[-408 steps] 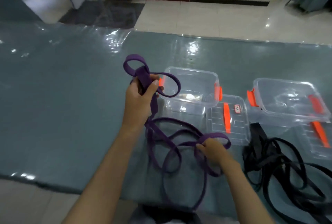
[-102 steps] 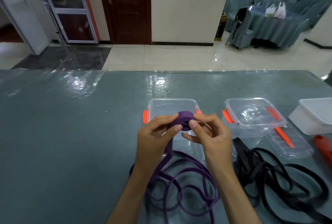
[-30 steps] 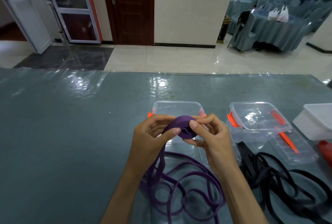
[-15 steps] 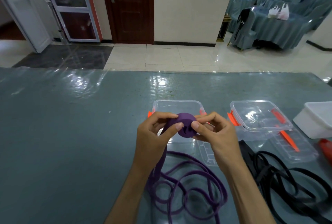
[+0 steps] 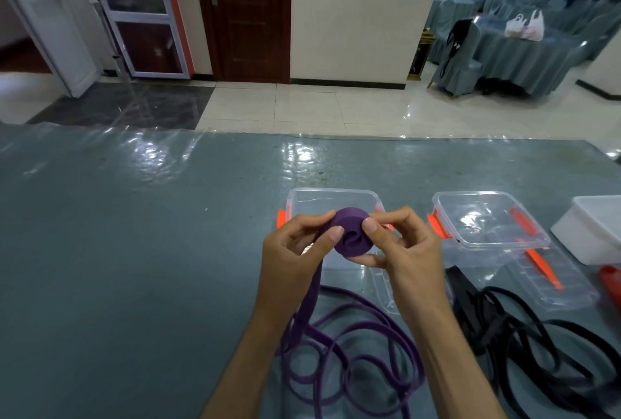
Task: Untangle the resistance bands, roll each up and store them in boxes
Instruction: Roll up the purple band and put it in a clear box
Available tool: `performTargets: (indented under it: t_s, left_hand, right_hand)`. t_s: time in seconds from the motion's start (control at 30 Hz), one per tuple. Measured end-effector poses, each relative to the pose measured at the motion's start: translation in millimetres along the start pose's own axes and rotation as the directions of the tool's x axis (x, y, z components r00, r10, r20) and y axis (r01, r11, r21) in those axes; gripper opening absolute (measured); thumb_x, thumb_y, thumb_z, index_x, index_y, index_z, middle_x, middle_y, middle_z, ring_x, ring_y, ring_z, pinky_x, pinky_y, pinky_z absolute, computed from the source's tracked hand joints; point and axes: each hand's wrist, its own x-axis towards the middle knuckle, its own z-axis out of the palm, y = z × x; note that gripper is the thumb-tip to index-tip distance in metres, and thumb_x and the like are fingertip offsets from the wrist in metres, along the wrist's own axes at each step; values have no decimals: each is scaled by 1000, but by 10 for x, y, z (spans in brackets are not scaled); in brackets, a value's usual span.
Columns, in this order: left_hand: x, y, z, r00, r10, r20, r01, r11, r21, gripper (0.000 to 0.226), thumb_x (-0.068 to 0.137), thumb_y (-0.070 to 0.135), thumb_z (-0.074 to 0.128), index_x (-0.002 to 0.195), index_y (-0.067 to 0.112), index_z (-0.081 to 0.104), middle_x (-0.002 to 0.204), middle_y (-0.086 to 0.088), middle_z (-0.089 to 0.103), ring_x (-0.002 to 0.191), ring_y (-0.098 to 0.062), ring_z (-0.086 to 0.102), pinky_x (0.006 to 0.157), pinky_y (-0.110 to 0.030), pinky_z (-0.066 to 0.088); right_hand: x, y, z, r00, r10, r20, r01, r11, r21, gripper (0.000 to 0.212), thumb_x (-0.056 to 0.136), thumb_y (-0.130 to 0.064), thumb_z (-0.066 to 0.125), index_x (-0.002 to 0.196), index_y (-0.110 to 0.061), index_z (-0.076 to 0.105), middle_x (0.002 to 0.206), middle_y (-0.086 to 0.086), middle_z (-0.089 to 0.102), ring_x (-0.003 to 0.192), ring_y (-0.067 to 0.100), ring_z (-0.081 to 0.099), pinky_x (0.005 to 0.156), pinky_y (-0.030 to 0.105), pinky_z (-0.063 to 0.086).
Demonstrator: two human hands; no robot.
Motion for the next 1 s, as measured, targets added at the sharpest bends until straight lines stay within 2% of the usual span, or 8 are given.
performTargets:
  t_s: [0.13,0.33,0.47,0.57,0.67,0.77,0.87,1.0]
  left_hand:
    - [25,8,-38,998,55,27,-57,995,76,29,89,17,82,118,22,79,111,-1,77,108,-26,75,95,-30,60]
    - [28,47,-78,991,131,-15,-122,957,261,21,86,25,84,105,33,78,101,13,79,94,-14,74,83,-18,55]
    - [25,45,-108,992,123,17,-124,969,213,27,81,25,89,107,28,80,102,10,80,92,-16,75,84,-23,58]
    - [65,87,-162,968,231,94,-248,933,262,33,85,21,86,117,15,79,113,6,78,105,-23,75,93,-33,61]
    - [87,110,-211,940,309,146,-341,883,324,30,88,19,83,117,12,78,114,5,76,105,-22,74,93,-34,61]
    - [32,116,-153,967,235,100,-252,939,235,27,84,23,87,110,22,80,106,7,78,97,-22,76,88,-32,62]
    - [19,127,-103,991,124,50,-130,979,156,34,78,26,91,110,26,81,106,5,80,96,-21,78,88,-26,61]
    - [33,134,-180,973,178,148,-211,946,246,40,80,22,86,118,21,77,114,9,80,104,-18,76,95,-23,57]
  right_hand:
    - [-39,64,28,1000,-18,16,18,999,44,23,93,-24,77,112,-11,75,109,11,77,99,33,78,74,49,66]
    - [-64,42,-31,1000,24,1,-24,997,-73,17,77,-21,84,90,-16,76,97,13,79,97,38,77,68,36,66]
    - [-61,-4,-15,999,-36,15,37,996,-76,22,79,-19,83,101,-25,81,102,12,80,98,31,78,72,33,65]
    - [-74,5,14,997,-69,16,69,997,-18,22,82,-18,83,103,-24,82,107,10,79,104,32,76,77,36,66]
    - [-82,37,24,998,-51,33,51,999,13,20,81,-20,89,97,-18,78,108,7,76,108,36,75,78,43,66]
    - [-69,-11,30,1000,-9,26,9,1000,-5,23,75,-26,89,87,-21,70,102,9,77,101,34,78,70,40,66]
    - [-50,-90,1,999,-42,31,44,996,-73,17,80,-20,87,91,-25,76,96,9,79,93,29,79,65,36,65]
    - [-81,-113,-4,996,-74,41,77,993,-84,14,87,-13,83,99,-21,80,98,11,79,95,32,78,68,35,66]
